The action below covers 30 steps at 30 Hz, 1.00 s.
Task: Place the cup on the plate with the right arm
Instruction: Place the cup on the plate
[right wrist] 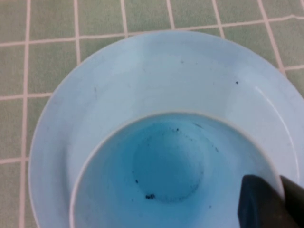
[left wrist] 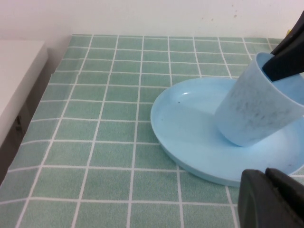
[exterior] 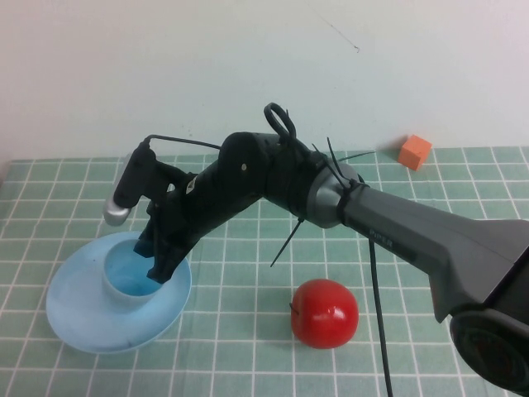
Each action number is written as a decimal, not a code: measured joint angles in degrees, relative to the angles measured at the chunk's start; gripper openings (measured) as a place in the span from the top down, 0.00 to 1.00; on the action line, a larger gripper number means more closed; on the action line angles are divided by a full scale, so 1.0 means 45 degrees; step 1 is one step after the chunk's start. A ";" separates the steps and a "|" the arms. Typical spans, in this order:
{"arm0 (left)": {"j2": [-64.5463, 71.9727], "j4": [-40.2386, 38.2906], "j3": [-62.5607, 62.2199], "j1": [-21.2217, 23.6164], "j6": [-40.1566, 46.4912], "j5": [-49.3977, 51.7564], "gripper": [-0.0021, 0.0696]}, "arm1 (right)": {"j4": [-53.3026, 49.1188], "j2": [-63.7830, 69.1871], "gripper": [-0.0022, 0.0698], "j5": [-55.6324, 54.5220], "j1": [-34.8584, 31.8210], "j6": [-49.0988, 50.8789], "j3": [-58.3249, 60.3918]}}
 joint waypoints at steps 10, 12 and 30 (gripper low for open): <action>0.0000 0.0000 0.0000 0.0000 0.0000 0.0000 0.97 | -0.0060 0.0151 0.66 -0.0480 0.0000 0.0656 0.0000; 0.0000 0.0000 0.0000 0.0000 0.0000 0.0000 0.97 | -0.0060 0.0151 0.55 -0.0480 0.0000 0.0766 -0.0047; 0.0000 0.0000 0.0000 0.0000 0.0000 0.0000 0.97 | -0.0799 0.0180 0.45 0.2180 0.0000 0.1564 -0.3281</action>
